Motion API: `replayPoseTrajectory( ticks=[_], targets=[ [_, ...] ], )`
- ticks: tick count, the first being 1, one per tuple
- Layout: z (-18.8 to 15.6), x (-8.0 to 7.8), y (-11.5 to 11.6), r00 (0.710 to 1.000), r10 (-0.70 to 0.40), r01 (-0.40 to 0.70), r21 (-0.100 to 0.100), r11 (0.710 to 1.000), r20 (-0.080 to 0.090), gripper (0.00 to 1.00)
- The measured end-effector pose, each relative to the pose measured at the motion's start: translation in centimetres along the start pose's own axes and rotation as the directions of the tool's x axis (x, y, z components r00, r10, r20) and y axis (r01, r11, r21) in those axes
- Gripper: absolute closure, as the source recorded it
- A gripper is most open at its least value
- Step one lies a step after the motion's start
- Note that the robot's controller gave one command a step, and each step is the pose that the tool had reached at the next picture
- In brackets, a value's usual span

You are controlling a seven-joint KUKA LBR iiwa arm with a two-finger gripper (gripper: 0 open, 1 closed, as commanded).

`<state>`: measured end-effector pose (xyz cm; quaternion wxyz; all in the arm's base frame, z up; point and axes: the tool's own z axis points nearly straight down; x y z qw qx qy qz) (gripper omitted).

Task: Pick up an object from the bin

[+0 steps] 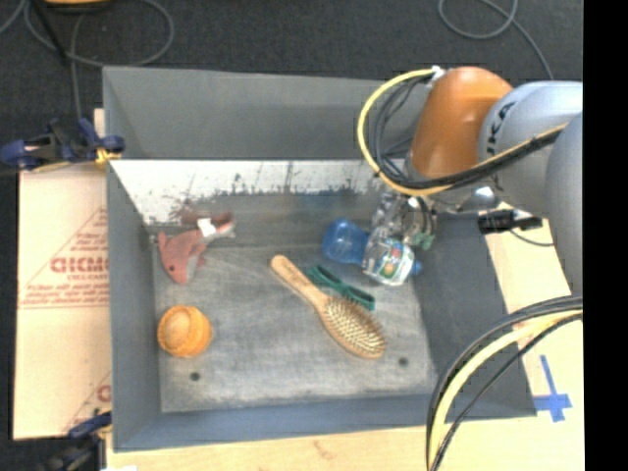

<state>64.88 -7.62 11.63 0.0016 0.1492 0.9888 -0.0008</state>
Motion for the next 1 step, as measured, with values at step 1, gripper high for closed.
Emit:
replayPoseTrajectory(
  ticks=[1],
  targets=[
    [-1.65,-0.02,-0.01,1.000,0.000,0.000,0.000,1.000,-0.002,1.00]
  ],
)
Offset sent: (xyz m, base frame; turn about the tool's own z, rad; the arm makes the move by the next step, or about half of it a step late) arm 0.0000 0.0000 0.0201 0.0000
